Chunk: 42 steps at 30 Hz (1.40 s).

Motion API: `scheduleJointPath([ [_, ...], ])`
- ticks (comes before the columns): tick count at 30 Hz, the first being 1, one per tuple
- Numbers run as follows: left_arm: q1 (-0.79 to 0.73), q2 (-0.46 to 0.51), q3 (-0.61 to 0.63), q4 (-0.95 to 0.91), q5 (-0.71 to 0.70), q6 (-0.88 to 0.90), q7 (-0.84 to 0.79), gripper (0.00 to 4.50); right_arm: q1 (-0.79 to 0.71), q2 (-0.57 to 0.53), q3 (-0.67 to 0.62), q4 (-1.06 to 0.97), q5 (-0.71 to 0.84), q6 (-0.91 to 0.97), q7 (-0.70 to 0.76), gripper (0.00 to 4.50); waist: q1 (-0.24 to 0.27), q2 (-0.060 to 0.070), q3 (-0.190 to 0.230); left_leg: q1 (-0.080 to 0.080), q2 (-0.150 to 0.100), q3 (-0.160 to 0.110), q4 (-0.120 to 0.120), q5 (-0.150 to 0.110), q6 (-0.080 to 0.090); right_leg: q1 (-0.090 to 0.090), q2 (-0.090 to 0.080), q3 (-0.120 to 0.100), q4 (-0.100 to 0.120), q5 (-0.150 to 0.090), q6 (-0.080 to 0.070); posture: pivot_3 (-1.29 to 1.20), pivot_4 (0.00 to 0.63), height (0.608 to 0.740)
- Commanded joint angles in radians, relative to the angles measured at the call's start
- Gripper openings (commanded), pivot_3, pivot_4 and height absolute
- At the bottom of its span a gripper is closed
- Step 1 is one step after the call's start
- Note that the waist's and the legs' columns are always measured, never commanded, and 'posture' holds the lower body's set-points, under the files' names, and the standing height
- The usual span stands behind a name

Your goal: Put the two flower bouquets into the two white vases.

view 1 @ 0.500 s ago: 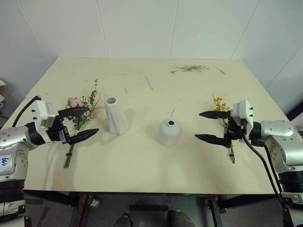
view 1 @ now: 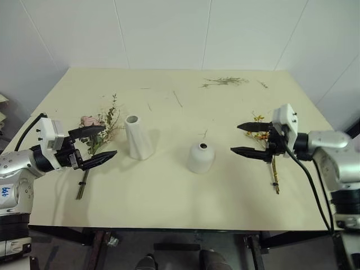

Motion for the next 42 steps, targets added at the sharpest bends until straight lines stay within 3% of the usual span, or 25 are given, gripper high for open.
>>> scheduleJointPath([
  [1, -0.025, 0.017, 0.023, -0.033, -0.045, 0.026, -0.021, 4.49, -0.102, -0.115, 0.055, -0.026, -0.045, 0.300, -0.031, 4.49, 0.004, 0.000, 0.000, 0.000, 0.000, 0.000, 0.000, 0.000, 0.000, 0.000, 0.000, 0.000, 0.000, 0.000, -0.001, 0.00, 0.150, 0.740],
  [4, -0.029, 0.019, 0.017, -0.037, -0.049, 0.041, -0.035, 4.49, -0.171, -0.150, 0.107, -0.016, -0.061, 0.476, -0.059, 4.49, 0.005, 0.000, 0.000, 0.000, 0.001, 0.000, -0.002, -0.001, 0.000, 0.000, 0.001, 0.000, -0.001, -0.001, -0.002, 0.00, 0.150, 0.740],
  [9, -0.050, -0.002, -0.020, -0.042, -0.038, 0.035, -0.058, 4.49, -0.225, -0.269, 0.333, -0.007, -0.160, 0.699, -0.044, 4.49, 0.004, 0.001, 0.000, -0.001, 0.001, 0.001, -0.002, -0.002, 0.000, -0.001, 0.001, 0.000, -0.003, -0.001, -0.002, 0.00, 0.150, 0.740],
  [21, 0.066, -0.005, 0.038, -0.244, -0.096, 0.107, -0.001, 4.49, -0.334, -0.091, 0.453, 0.283, -0.228, 0.798, -0.138, 4.49, -0.008, 0.001, 0.001, -0.001, 0.002, 0.002, -0.001, -0.003, 0.000, -0.002, 0.001, 0.000, -0.001, -0.001, -0.001, 0.00, 0.150, 0.740],
  [29, 0.129, -0.003, 0.083, -0.314, -0.116, 0.137, 0.033, 4.49, -0.345, 0.012, 0.452, 0.435, -0.272, 0.720, -0.208, 4.49, -0.007, 0.001, 0.001, -0.001, 0.002, 0.002, 0.000, -0.003, 0.000, -0.001, 0.002, 0.001, -0.001, -0.001, -0.001, 0.00, 0.150, 0.740],
  [32, 0.135, -0.002, 0.086, -0.331, -0.120, 0.146, 0.042, 4.50, -0.332, 0.056, 0.451, 0.451, -0.274, 0.718, -0.212, 3.86, -0.008, -0.001, -0.001, 0.000, 0.002, 0.002, 0.000, -0.003, 0.000, 0.000, 0.002, 0.001, -0.001, -0.001, -0.001, 0.00, 0.150, 0.740],
  [42, 0.106, 0.012, 0.083, -0.324, -0.116, 0.147, 0.049, 4.50, -0.293, 0.093, 0.412, 0.405, -0.267, 0.718, -0.225, 0.60, -0.008, -0.006, -0.004, 0.002, 0.005, 0.002, 0.005, -0.003, 0.000, 0.002, 0.006, 0.001, -0.001, 0.001, -0.002, 0.00, 0.150, 0.740],
])
